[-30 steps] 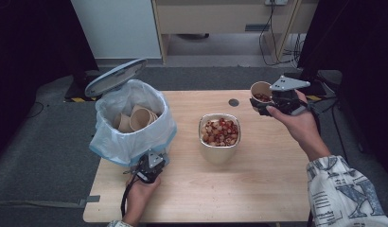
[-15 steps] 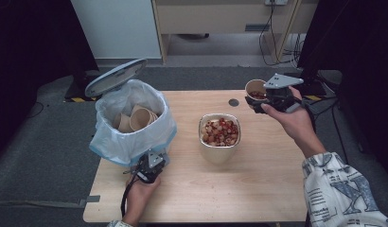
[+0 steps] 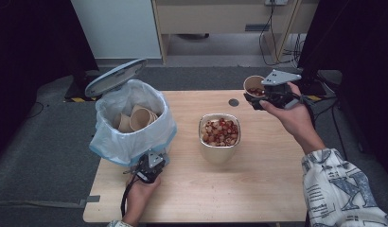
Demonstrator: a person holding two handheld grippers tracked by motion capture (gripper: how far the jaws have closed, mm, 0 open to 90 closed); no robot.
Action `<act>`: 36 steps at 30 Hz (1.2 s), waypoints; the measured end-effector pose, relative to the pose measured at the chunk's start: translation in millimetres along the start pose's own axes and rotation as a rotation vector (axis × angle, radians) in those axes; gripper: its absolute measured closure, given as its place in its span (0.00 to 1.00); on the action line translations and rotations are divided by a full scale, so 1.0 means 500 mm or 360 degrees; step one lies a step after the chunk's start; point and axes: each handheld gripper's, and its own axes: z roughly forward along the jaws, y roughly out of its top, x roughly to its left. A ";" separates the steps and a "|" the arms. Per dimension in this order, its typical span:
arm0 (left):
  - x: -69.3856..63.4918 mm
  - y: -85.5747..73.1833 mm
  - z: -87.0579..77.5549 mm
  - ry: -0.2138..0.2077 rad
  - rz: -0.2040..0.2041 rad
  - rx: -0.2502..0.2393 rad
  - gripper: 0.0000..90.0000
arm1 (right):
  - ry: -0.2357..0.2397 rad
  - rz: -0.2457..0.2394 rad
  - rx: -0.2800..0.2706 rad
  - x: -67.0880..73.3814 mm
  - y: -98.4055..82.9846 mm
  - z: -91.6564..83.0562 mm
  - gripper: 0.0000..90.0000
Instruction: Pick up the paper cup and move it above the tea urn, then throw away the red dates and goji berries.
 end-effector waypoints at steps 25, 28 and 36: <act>0.000 0.000 0.001 0.0000 0.0001 -0.0004 0.99 | -0.0001 -0.0034 -0.0035 -0.026 0.010 -0.004 0.34; 0.000 0.000 0.001 0.0002 0.0005 -0.0004 0.99 | 0.0057 -0.0102 -0.0052 -0.016 0.022 0.009 0.34; -0.002 0.001 0.002 0.0008 0.0009 -0.0001 0.99 | 0.0054 -0.0117 -0.0061 -0.025 0.032 0.027 0.34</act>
